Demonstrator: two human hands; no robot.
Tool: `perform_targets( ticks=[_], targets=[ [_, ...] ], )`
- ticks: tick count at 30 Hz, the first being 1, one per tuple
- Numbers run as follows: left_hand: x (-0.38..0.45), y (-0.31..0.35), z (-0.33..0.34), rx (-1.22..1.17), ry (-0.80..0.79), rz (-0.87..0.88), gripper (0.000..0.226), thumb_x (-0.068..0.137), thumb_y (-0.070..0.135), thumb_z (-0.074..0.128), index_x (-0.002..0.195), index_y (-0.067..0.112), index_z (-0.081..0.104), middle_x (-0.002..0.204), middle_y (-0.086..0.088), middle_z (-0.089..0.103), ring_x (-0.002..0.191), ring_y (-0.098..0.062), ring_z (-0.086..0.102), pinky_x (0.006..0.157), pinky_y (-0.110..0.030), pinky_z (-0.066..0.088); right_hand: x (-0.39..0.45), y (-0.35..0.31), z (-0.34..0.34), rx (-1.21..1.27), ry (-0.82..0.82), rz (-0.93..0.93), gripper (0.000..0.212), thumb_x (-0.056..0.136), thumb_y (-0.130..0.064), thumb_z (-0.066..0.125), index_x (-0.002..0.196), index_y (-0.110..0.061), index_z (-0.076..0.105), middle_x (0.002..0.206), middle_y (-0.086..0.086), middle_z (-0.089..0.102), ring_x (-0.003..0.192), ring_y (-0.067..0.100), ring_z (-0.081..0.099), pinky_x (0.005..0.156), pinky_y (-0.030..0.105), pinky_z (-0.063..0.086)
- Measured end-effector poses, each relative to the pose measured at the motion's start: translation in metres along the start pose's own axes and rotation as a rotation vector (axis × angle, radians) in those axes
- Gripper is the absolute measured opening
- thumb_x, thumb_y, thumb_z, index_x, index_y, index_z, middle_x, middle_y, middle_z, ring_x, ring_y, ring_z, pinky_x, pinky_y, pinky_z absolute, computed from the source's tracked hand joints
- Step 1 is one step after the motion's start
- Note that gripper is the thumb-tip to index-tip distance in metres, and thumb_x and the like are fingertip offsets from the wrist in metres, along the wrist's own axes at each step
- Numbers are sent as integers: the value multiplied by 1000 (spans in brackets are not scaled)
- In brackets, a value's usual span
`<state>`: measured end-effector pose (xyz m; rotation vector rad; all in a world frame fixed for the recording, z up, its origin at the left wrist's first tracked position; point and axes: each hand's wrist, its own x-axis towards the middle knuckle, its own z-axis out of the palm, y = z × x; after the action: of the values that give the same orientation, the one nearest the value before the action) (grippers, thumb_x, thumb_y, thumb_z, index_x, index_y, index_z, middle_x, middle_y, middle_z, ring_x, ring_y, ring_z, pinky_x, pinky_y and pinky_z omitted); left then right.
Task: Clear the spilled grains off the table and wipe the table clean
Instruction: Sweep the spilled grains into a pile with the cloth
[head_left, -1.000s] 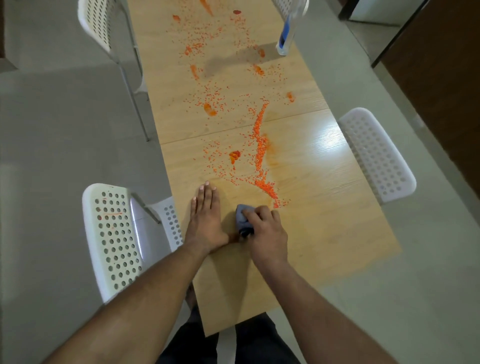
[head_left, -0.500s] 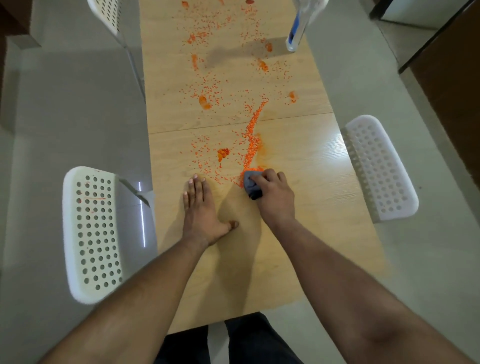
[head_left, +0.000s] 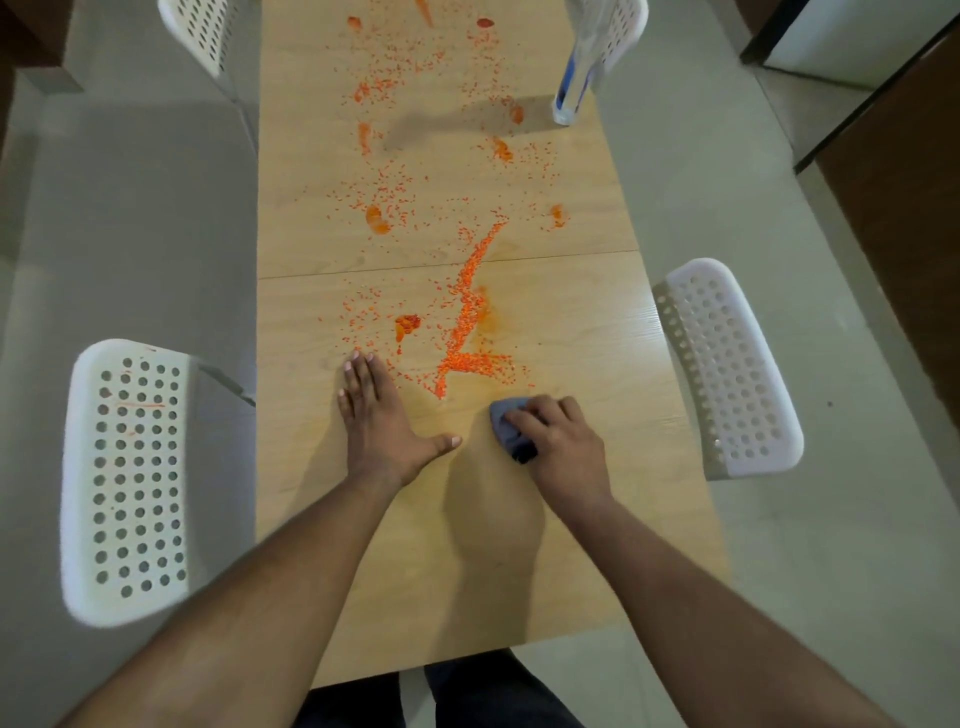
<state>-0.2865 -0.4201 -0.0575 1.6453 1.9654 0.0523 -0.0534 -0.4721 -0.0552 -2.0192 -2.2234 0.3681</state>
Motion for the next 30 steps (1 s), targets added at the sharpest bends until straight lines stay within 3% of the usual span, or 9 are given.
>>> perform_targets(
  ticks=[8,13,19,30],
  targets=[
    [5,10,-4,-23,-16,-47,175,48,82,88,162,9,-24,170,-10,-32,156,-24,-33,129,-46,-13,116,2,-21,25,2,30,46,87,-7,66,129,-26,70,120,0,58,114,29,48,64,41,54],
    [12,13,-13,-35,-38,-59,180,44,80,90,162,9,-25,170,-9,-32,156,-23,-33,130,-46,-11,85,-9,-18,83,61,-30,53,76,-1,68,123,-26,70,117,-2,59,108,28,49,61,39,53],
    [22,17,-21,-10,-72,-51,187,37,84,89,158,10,-33,168,-10,-36,154,-25,-37,129,-47,-13,28,-2,1,45,7,-243,43,82,-13,59,120,-30,73,116,-6,62,106,27,54,64,37,53],
    [23,14,-27,-46,-92,-54,190,33,83,89,159,8,-31,168,-10,-36,153,-23,-39,127,-41,-18,165,-36,-13,71,33,-1,45,91,-8,62,131,-28,69,118,1,58,111,30,49,69,42,52]
  ],
)
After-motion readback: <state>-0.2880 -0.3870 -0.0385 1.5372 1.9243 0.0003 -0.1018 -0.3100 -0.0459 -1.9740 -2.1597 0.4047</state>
